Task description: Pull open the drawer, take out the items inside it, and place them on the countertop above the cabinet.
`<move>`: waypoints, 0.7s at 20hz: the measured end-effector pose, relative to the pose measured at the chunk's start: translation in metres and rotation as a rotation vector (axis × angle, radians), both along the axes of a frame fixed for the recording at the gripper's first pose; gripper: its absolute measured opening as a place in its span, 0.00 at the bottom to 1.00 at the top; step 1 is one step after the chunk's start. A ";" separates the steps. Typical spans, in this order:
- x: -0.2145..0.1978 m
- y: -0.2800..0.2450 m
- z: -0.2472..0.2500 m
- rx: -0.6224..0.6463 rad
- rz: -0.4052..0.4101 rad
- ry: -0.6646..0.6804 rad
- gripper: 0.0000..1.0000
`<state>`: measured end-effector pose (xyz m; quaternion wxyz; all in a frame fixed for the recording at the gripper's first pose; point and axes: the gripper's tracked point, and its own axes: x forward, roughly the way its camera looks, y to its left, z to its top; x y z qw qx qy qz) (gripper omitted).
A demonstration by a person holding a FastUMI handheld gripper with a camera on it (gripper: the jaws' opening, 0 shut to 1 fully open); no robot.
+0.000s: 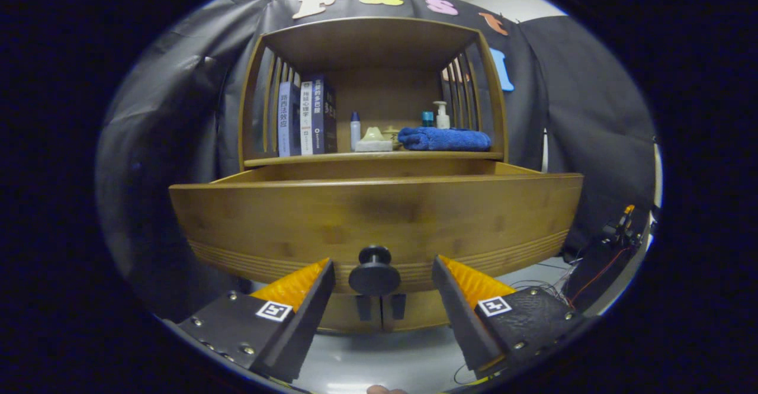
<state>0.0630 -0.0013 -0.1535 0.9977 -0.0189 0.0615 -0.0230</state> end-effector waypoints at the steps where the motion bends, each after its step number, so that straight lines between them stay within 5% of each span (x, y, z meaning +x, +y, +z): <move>1: 0.010 0.000 -0.006 -0.011 0.004 0.024 0.98; 2: -0.007 0.001 0.009 -0.010 0.006 -0.032 0.98; 14: 0.128 0.023 0.009 0.009 -0.003 -0.093 0.99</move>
